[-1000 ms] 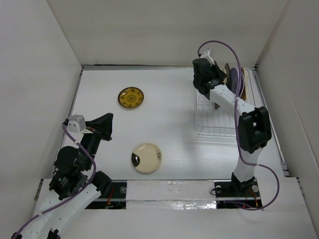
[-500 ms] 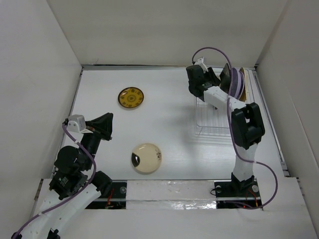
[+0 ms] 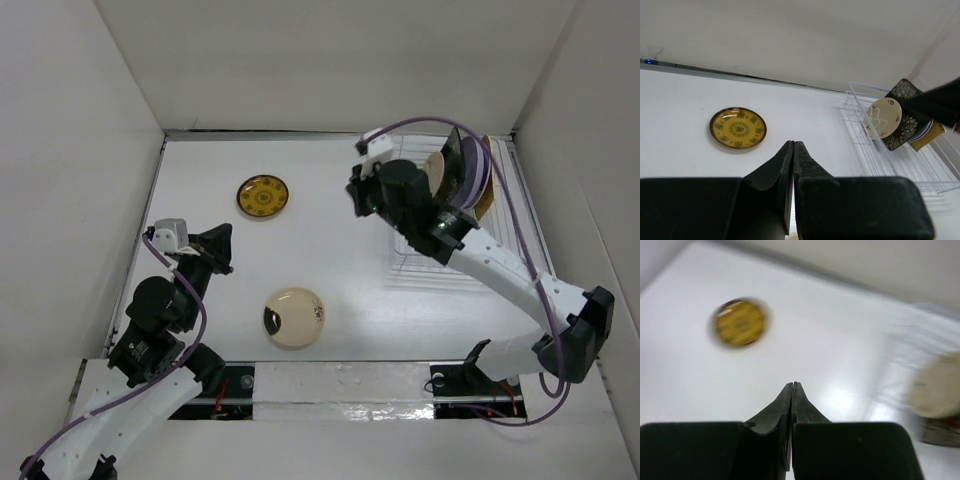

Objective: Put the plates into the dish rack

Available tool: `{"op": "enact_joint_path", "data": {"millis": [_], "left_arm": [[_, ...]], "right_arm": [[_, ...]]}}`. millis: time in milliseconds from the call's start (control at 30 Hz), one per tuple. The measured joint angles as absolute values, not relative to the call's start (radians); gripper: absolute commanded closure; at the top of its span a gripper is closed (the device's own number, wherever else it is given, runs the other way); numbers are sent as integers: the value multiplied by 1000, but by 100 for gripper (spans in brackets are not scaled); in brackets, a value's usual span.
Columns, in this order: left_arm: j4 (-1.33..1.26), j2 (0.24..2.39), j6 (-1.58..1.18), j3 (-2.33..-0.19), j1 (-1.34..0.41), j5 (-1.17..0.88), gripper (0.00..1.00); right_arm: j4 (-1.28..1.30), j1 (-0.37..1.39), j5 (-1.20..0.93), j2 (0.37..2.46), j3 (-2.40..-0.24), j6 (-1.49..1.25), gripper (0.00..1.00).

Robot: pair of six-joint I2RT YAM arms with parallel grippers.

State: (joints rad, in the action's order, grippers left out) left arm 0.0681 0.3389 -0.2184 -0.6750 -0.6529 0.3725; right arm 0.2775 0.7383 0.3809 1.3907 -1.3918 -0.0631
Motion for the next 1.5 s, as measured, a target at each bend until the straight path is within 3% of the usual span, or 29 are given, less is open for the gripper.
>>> {"op": "enact_joint_path", "data": {"millis": [100,133,167,233,300,400,600,733,800,833,867,900,1067,1233,1367,1500], "left_arm": [[72,370,-218,-675,-653,390,100],[73,379,-218,-675,-653,398,100],[73,388,-217,-675,-653,405,100],[75,403,-217,-675,-653,420,100],[76,417,-217,-675,-653,432,89],[76,440,-215,-675,-653,447,82],[76,497,-210,-675,-653,461,80],[76,516,-206,-675,-653,462,80],[76,516,-205,-675,-653,462,80],[75,515,-205,-675,-653,461,80],[75,513,-204,-675,-653,461,80],[75,511,-203,-675,-653,461,80],[75,472,-202,-675,-653,453,79],[73,422,-202,-675,-653,441,79],[72,376,-203,-675,-653,408,78],[72,334,-204,-675,-653,379,77]], "right_arm": [[237,846,188,1394,-1295,-131,64],[225,869,136,1421,-1262,-148,47],[224,883,92,1454,-1230,-163,40],[224,898,23,1519,-1166,-183,30],[226,901,-31,1571,-1113,-199,29],[224,901,-97,1627,-1070,-220,29],[138,898,-217,1721,-1032,-266,34],[87,898,-295,1785,-1011,-293,45],[45,897,-332,1805,-1011,-305,56],[29,898,-348,1816,-1011,-310,79],[14,898,-362,1830,-1011,-310,94],[5,897,-377,1847,-1013,-319,100],[10,890,-413,1858,-1053,-336,100],[112,793,-258,1701,-1127,-315,100],[162,629,60,1547,-1282,-292,100],[160,514,525,1513,-1456,-206,100]]}}
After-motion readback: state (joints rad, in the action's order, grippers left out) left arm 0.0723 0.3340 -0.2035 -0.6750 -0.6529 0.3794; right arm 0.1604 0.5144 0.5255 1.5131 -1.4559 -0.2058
